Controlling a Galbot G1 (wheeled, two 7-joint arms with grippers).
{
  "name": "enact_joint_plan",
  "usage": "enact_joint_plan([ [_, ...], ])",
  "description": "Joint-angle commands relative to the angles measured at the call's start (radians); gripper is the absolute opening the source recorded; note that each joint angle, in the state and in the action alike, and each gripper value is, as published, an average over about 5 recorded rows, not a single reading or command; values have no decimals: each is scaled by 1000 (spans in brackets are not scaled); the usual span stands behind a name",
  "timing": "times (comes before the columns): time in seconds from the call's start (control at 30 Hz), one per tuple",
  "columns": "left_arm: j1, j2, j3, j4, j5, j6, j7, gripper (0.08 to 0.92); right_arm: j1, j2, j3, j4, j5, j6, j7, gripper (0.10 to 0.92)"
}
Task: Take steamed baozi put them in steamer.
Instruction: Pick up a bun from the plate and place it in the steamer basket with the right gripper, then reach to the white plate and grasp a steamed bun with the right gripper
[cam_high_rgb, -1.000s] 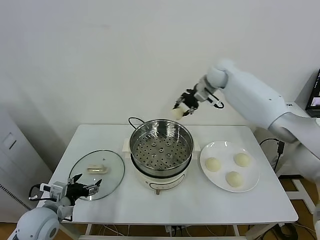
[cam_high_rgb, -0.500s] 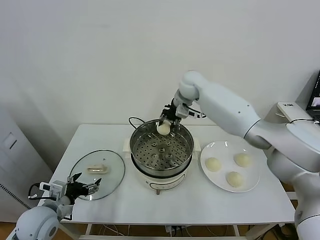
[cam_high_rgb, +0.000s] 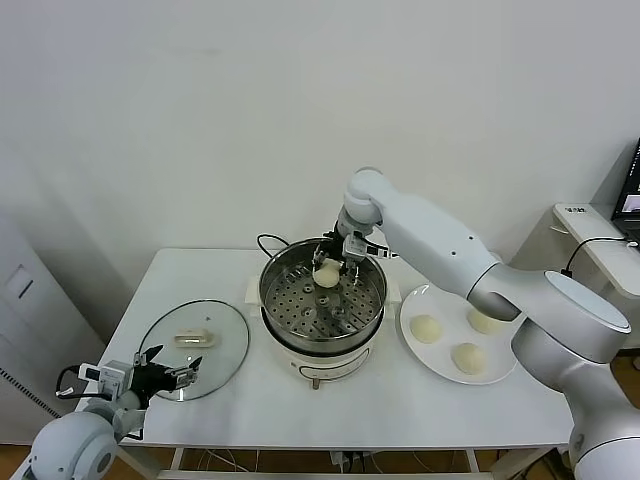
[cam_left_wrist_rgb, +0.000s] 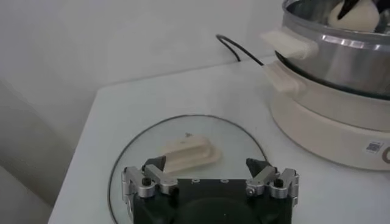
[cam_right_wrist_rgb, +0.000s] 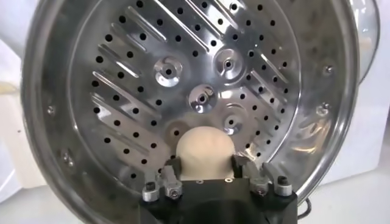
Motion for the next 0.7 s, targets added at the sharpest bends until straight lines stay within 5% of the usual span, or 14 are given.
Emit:
enact_joint_plan([
  [0.03, 1, 1, -2, -1, -2, 0, 1, 823, 8, 0, -2, -7, 57, 49, 14, 730],
  [0.23, 3, 3, -5, -3, -2, 3, 0, 823, 200, -93, -149, -33, 439, -17, -37, 819],
  [0.43, 8, 4, -8, -4, -3, 3, 1, 823, 376, -243, -401, -63, 855, -393, -142, 823],
  [0.7, 12, -1, -16, -12, -5, 6, 0, 823, 449, -414, -666, 7, 1144, -736, -184, 823],
])
